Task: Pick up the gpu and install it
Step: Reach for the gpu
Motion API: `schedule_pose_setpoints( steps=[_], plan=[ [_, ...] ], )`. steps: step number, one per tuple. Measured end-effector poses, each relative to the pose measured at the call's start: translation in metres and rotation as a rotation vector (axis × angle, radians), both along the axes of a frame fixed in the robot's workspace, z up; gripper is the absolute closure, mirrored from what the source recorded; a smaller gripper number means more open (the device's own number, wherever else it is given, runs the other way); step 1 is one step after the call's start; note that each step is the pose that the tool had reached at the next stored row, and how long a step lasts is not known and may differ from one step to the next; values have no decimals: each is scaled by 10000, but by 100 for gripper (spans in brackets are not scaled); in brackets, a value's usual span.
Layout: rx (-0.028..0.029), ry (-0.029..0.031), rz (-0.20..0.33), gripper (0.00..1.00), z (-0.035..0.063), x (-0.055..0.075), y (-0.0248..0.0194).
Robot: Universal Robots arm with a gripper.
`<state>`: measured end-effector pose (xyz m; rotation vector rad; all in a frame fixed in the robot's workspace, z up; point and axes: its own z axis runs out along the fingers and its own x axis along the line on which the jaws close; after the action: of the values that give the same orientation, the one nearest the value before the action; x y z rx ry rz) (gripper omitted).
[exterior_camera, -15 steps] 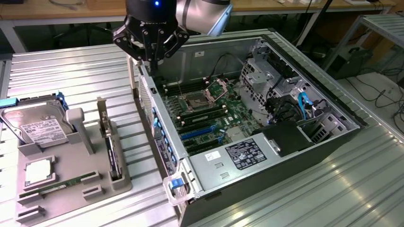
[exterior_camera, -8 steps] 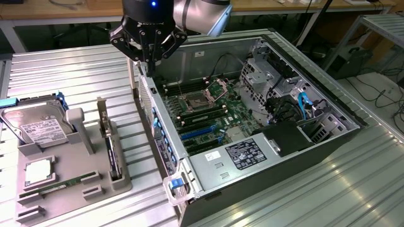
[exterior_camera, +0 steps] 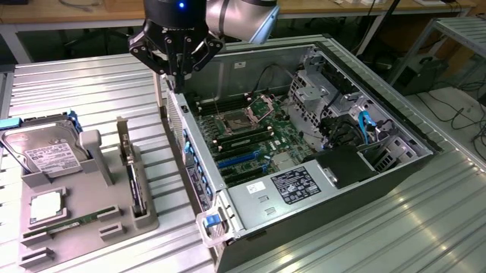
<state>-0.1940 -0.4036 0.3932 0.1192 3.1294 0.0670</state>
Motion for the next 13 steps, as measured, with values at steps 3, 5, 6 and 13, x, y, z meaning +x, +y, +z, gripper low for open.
schedule_pose_setpoints(
  steps=[3, 5, 6, 13],
  plan=[
    [0, 2, 0, 89, 0, -17, -4],
    [-1, 5, 0, 89, 0, -26, -7],
    [0, 5, 0, 89, 0, -31, -9],
    [0, 10, 0, 89, -1, -63, -19]
  ],
)
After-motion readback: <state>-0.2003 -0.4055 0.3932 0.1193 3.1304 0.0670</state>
